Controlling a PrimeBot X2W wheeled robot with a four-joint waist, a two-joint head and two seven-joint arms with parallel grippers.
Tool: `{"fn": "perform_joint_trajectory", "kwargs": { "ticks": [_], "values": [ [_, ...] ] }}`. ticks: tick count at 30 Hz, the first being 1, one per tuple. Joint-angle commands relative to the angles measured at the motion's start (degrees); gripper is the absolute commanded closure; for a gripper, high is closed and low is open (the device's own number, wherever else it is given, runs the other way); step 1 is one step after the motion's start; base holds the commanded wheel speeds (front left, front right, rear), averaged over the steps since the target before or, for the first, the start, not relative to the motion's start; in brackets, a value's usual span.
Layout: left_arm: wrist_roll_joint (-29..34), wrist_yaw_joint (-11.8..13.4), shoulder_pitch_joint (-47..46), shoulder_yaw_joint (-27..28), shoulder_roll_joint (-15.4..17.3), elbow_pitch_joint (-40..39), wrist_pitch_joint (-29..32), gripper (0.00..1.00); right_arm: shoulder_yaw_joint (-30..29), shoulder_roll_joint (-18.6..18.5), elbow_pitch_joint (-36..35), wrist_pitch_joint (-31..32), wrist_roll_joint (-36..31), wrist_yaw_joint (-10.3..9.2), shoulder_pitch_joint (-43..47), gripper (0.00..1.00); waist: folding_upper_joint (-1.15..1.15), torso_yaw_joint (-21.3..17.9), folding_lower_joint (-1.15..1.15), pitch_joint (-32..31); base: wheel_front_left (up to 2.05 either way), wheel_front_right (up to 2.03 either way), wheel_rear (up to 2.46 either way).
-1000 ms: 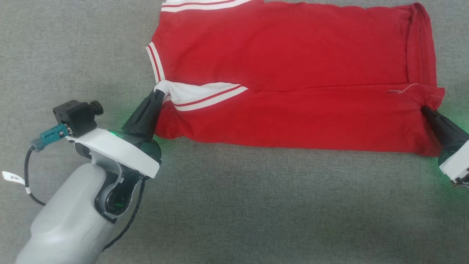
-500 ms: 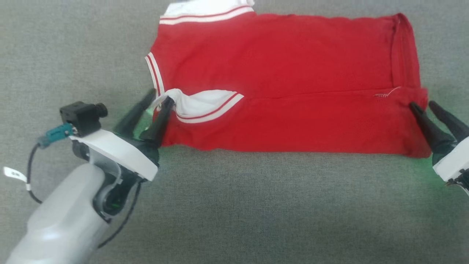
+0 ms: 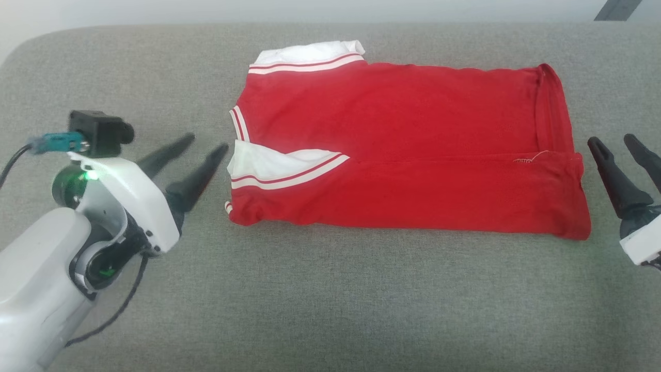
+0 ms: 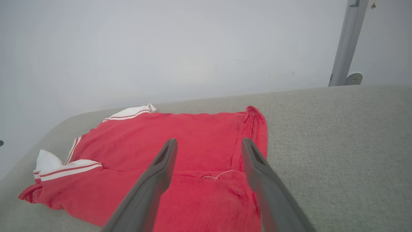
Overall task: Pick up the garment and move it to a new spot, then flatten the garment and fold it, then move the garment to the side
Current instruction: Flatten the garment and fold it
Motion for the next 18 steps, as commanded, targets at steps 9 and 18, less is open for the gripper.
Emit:
{"fn": "perform_joint_trajectory", "kwargs": {
  "ticks": [9,18],
  "values": [
    [-8.6,8.1,0.0,-4.6,2.1,-2.4,22.6,0.0,0.0,1.6,-2.3,0.5,-0.9,-0.03,0.2,0.0,0.0,-1.9,0.0,1.2,0.0,0.0,0.0],
    [-12.1,8.0,-0.9,-5.4,0.3,5.8,28.4,0.0,-0.4,2.0,-2.6,0.4,-1.0,-0.03,-0.5,0.0,0.0,-5.8,0.0,3.3,0.0,0.0,0.0]
  ]
}}
